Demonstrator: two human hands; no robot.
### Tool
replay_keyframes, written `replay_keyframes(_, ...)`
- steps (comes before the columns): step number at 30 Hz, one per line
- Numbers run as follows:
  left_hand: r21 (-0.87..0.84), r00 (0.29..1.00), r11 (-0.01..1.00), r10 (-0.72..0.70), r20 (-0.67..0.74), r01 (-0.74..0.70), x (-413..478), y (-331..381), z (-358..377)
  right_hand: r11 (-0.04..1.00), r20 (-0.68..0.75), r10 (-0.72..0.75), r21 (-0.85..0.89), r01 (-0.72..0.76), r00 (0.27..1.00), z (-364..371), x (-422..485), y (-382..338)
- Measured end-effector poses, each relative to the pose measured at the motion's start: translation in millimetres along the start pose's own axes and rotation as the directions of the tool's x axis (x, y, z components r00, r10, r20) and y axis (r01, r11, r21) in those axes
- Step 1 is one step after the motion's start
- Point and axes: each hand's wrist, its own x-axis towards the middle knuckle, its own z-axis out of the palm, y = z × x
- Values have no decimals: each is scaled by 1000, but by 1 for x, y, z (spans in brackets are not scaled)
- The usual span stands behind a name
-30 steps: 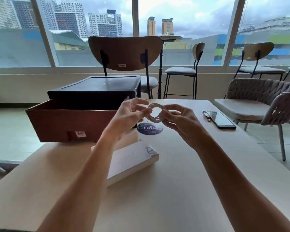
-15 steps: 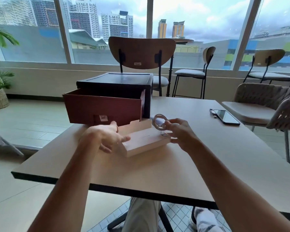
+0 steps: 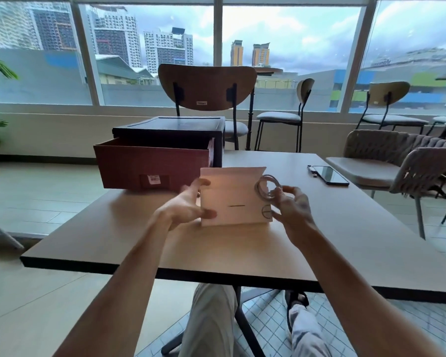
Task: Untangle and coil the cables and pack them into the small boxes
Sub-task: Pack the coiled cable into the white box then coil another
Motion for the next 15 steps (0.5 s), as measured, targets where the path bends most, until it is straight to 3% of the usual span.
replay_keyframes(3, 116, 990, 984, 141, -20, -138, 3, 6, 14, 985, -53, -161, -69, 157, 986, -10, -6, -3)
replay_keyframes(8, 194, 950, 938, 305, -68, -288, 19, 13, 28, 870, -70, -464, -224, 439, 883, -15, -1, -13)
replay_keyframes(15, 241, 877, 859, 477, -55, -452, 38, 17, 35, 762, -24, -598, -327, 559, 801, -17, 8, -21)
